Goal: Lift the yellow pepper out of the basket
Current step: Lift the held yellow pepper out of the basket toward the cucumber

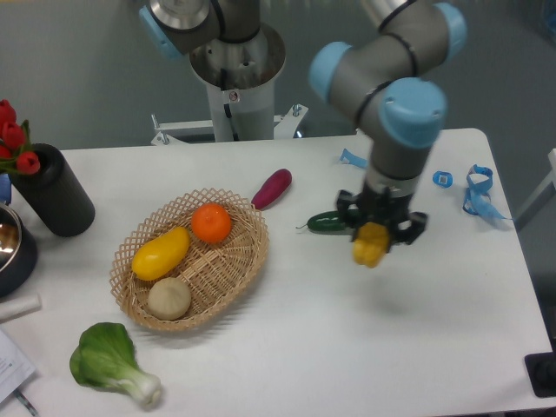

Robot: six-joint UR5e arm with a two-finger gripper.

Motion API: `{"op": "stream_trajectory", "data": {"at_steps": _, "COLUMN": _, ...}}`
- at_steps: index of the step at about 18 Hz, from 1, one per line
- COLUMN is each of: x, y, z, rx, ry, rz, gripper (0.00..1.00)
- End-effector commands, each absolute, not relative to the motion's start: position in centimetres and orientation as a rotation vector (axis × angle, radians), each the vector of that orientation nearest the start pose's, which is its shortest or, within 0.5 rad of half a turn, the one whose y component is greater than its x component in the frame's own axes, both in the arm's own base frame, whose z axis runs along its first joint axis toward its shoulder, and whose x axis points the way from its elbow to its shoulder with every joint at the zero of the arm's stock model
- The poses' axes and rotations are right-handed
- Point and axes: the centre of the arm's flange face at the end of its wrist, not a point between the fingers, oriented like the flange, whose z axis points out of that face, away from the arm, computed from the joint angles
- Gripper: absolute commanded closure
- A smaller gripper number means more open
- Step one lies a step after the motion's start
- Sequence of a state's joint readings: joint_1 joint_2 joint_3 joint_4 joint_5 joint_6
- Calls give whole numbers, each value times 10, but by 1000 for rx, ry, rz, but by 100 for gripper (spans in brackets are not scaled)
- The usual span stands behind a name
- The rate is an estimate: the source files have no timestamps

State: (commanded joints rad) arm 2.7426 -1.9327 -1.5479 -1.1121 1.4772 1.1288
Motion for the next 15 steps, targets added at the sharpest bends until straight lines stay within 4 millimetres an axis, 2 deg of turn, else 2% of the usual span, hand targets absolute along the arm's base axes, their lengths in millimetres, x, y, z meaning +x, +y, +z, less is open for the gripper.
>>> {"op": "stream_trajectory", "data": {"at_steps": 2, "x": -537, "y": 376, "z": 340, "rx": -2999, "ry": -39, "rz": 136, "gripper": 64}}
{"op": "stream_trajectory", "data": {"at_steps": 5, "x": -541, "y": 375, "z": 339, "rx": -3027, "ry": -34, "rz": 219, "gripper": 63}}
{"op": "stream_trajectory", "data": {"at_steps": 7, "x": -546, "y": 377, "z": 328, "rx": -3072, "ry": -27, "rz": 235, "gripper": 63}}
{"op": "stream_trajectory", "data": {"at_steps": 11, "x": -554, "y": 382, "z": 333, "rx": -3073, "ry": -30, "rz": 258, "gripper": 63}}
{"op": "stream_trajectory", "data": {"at_steps": 15, "x": -554, "y": 382, "z": 331, "rx": -3077, "ry": -45, "rz": 256, "gripper": 63}}
